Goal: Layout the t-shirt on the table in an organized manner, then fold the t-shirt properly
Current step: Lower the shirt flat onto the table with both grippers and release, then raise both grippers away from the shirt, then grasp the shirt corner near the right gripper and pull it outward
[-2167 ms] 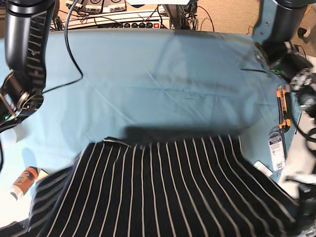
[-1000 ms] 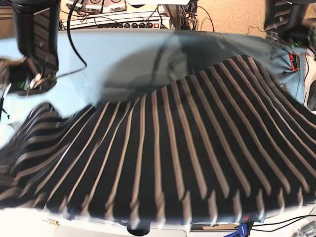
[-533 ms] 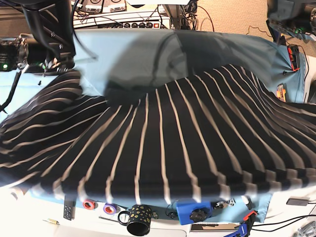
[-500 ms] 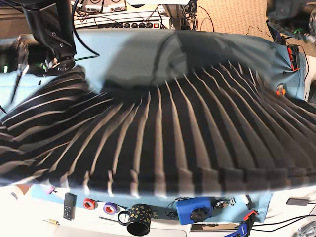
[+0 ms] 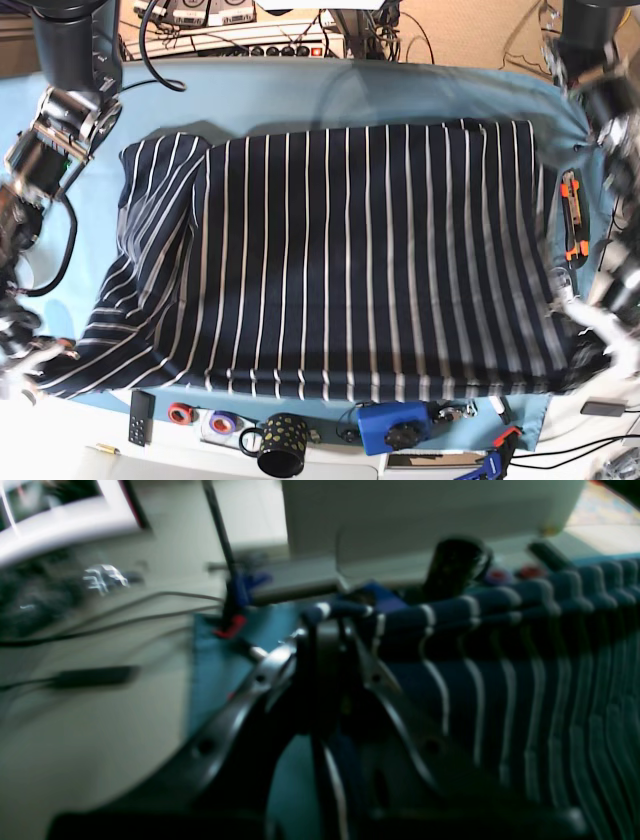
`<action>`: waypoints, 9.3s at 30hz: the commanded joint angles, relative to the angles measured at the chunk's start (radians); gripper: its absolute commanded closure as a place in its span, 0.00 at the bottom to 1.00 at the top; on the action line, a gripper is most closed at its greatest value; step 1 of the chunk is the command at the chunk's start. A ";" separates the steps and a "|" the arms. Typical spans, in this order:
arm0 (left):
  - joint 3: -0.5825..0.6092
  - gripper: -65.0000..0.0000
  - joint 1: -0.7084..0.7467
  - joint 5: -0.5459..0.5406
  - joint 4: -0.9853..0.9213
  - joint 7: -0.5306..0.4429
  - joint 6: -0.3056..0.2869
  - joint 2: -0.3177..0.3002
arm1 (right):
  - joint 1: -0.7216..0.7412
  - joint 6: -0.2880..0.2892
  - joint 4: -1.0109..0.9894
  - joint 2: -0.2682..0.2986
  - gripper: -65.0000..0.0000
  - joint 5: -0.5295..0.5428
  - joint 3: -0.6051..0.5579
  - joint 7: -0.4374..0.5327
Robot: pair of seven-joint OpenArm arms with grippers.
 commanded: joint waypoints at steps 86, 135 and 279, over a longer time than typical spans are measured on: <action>-0.102 0.70 -0.489 -0.408 -0.343 0.449 -0.146 -0.087 | 0.316 -0.039 -0.404 0.073 0.61 0.027 -0.014 0.009; -0.161 0.91 0.382 -0.213 0.363 0.610 0.034 -0.155 | -0.728 0.024 0.674 -0.034 0.61 0.582 0.661 -0.576; -0.850 0.91 0.788 -0.444 0.544 0.558 -0.024 0.103 | 0.148 0.078 -0.198 -0.048 0.60 0.161 -0.122 0.144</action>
